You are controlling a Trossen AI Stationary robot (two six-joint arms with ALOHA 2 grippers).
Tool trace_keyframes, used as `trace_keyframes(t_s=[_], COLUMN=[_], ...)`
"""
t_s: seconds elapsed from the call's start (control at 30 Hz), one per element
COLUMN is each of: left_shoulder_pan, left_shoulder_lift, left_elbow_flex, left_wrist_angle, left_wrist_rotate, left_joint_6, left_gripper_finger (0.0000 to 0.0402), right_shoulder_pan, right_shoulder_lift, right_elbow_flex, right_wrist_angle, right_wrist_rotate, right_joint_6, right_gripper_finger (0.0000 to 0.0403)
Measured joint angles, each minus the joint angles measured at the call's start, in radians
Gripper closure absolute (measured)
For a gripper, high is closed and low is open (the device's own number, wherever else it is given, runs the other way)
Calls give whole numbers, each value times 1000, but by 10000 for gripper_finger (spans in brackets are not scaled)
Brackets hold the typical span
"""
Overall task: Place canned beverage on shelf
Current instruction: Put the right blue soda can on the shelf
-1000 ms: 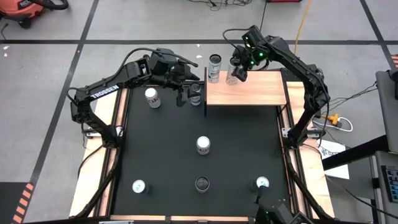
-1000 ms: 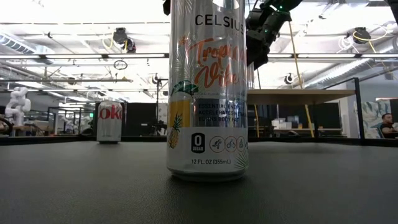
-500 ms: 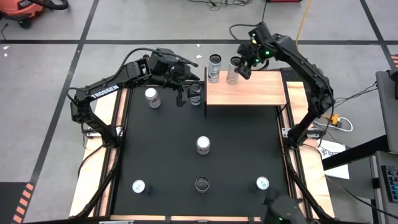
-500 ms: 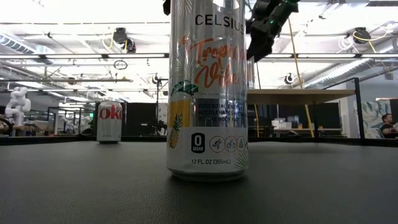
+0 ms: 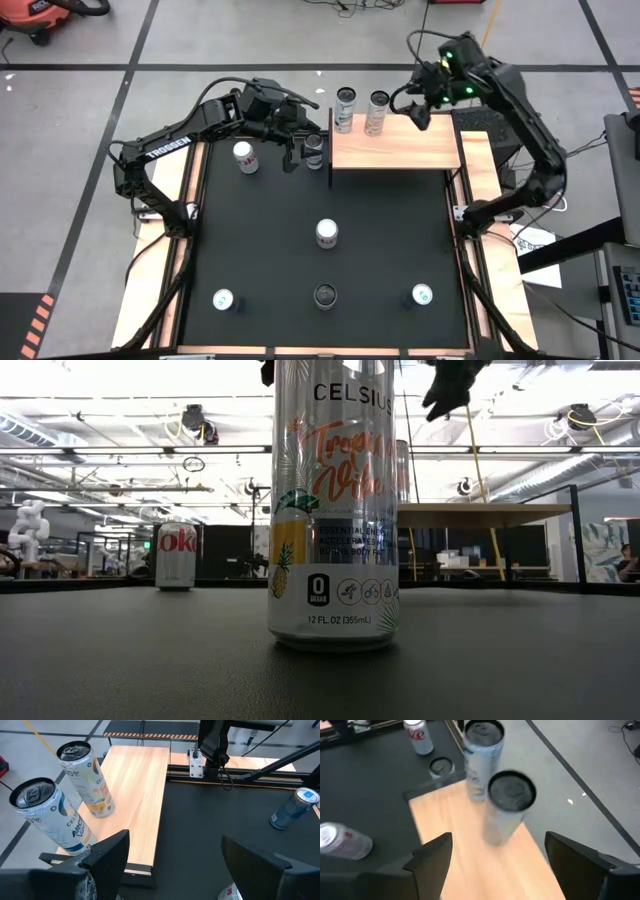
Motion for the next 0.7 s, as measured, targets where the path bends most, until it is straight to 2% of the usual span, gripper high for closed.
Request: trace_keyframes(t_s=[0.17,0.27,0.4,0.7], left_shoulder_pan=[-10,-24,-39,-53], left_shoulder_lift=[0,0,0,0], left_elbow_flex=[0,0,0,0], left_wrist_angle=[-2,-2,-2,-19], left_wrist_rotate=[0,0,0,0], left_joint_6=[-1,1,6,6], left_gripper_finger=[84,84,84,84], right_shoulder_pan=[0,0,2,9], right_shoulder_lift=[-60,-90,-128,-164], right_elbow_flex=[0,0,0,0], right_wrist_angle=[-141,-221,-242,-246], right_wrist_rotate=[-7,-64,-132,-135], right_joint_6=[50,77,121,329], right_gripper_finger=[103,103,103,103])
